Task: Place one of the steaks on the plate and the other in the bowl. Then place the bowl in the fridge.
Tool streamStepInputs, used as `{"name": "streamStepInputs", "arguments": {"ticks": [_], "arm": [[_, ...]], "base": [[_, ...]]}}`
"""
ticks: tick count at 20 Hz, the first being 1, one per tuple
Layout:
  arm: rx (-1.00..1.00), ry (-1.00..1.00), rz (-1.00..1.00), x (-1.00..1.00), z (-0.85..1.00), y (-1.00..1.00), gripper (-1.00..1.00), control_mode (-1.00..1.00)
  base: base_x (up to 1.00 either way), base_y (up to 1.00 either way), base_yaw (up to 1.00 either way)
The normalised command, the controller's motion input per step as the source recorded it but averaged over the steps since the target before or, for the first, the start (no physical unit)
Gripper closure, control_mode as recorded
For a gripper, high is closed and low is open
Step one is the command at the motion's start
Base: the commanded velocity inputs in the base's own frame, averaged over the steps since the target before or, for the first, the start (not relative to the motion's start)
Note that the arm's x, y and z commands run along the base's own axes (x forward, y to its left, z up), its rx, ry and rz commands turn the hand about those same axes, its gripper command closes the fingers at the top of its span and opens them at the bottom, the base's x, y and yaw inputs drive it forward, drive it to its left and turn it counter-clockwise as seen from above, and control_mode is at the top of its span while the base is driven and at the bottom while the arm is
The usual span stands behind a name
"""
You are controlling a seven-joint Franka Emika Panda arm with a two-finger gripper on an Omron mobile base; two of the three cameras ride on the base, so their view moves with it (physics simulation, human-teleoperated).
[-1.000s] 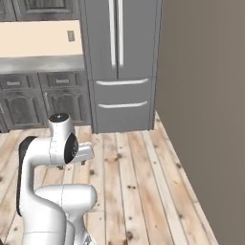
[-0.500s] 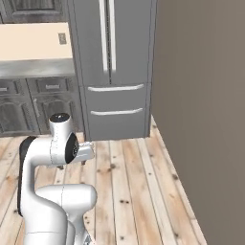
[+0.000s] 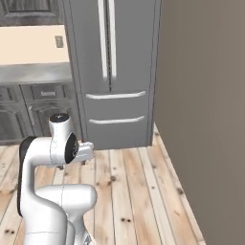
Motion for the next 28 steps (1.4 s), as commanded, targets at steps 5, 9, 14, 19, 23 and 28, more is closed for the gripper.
{"name": "streamStepInputs", "arguments": {"ticks": [5, 9, 14, 19, 23, 28], "arm": [[0.0, 0.0, 0.0, 0.0, 0.0, 0.0, -1.0, 1.0], [0.0, 0.0, 0.0, 0.0, 0.0, 0.0, -1.0, 1.0], [0.0, 0.0, 0.0, 0.0, 0.0, 0.0, -1.0, 1.0], [0.0, 0.0, 0.0, 0.0, 0.0, 0.0, -1.0, 1.0], [0.0, 0.0, 0.0, 0.0, 0.0, 0.0, -1.0, 1.0], [0.0, 0.0, 0.0, 0.0, 0.0, 0.0, -1.0, 1.0]], "base": [[0.65, -0.15, -0.02], [0.66, -0.25, -0.05], [0.58, -0.3, -0.05], [0.57, -0.13, -0.04], [0.64, 0.0, 0.0], [0.6, -0.01, 0.0]]}}
